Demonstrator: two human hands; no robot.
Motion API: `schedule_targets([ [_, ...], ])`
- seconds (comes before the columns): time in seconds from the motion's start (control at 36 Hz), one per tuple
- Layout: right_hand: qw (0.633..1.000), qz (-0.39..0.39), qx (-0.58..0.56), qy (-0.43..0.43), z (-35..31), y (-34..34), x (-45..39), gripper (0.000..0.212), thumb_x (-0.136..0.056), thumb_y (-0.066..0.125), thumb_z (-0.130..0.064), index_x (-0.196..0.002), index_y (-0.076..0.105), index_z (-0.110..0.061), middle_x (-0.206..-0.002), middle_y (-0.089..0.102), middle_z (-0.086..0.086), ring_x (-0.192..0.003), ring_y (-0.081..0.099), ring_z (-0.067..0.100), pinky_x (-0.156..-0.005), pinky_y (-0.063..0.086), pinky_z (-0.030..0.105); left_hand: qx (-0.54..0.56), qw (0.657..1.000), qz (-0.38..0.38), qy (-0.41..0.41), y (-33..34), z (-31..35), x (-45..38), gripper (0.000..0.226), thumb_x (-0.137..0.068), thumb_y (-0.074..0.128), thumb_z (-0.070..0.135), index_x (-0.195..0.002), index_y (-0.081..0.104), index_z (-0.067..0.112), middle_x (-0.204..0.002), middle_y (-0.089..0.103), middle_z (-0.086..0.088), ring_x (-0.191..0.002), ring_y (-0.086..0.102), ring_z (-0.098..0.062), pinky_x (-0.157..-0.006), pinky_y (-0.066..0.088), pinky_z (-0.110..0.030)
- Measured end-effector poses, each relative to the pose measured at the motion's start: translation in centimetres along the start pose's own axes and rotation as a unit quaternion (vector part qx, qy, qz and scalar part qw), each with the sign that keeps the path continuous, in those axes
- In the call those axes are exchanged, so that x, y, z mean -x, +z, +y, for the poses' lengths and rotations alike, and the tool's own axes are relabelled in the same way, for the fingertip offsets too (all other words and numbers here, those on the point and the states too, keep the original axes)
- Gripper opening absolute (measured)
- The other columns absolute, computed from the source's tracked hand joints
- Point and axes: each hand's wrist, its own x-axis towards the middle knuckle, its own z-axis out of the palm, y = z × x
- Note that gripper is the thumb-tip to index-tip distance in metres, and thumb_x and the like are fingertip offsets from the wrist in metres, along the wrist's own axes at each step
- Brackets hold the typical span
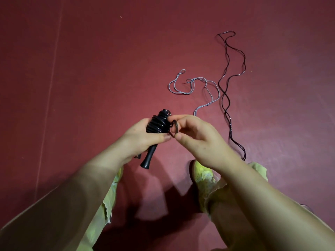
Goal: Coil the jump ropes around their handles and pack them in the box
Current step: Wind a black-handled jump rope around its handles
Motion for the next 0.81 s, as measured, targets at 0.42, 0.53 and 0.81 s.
schedule_targets([
  [0.42, 0.975, 0.136, -0.163, 0.069, -0.6, 0.1, -0.4, 0.008, -0.090, 0.056, -0.015, -0.084, 0.060, -0.015, -0.083, 0.071, -0.005, -0.075, 0.064, 0.010, -0.069, 0.053, 0.024, 0.048, 0.995, -0.074, -0.035, 0.5, 0.2, 0.9, 0.054, -0.084, 0.070, 0.008, -0.127, 0.038, 0.013, -0.093, 0.057, -0.006, -0.058, 0.063, -0.011, -0.056, 0.052, -0.026],
  [0.53, 0.975, 0.152, -0.137, 0.080, -0.4, 0.3, -0.4, 0.018, -0.095, 0.054, -0.010, -0.082, 0.062, -0.019, -0.076, 0.070, -0.007, -0.073, 0.064, 0.008, -0.068, 0.053, 0.025, 0.154, 0.980, -0.101, -0.079, 0.8, 0.6, 1.0, 0.051, -0.080, 0.060, 0.033, -0.122, 0.045, 0.009, -0.093, 0.059, -0.007, -0.073, 0.065, -0.013, -0.055, 0.053, -0.032],
  [0.81, 0.952, 0.197, -0.203, 0.113, -0.7, 0.2, -0.7, 0.023, -0.095, 0.056, -0.007, -0.112, 0.054, -0.022, -0.077, 0.074, -0.002, -0.071, 0.067, 0.009, -0.061, 0.051, 0.021, 0.122, 0.987, -0.063, -0.081, 1.1, 0.9, 1.2, 0.040, -0.103, 0.030, 0.039, -0.112, 0.052, 0.006, -0.082, 0.063, -0.013, -0.054, 0.063, -0.020, -0.053, 0.050, -0.029],
])
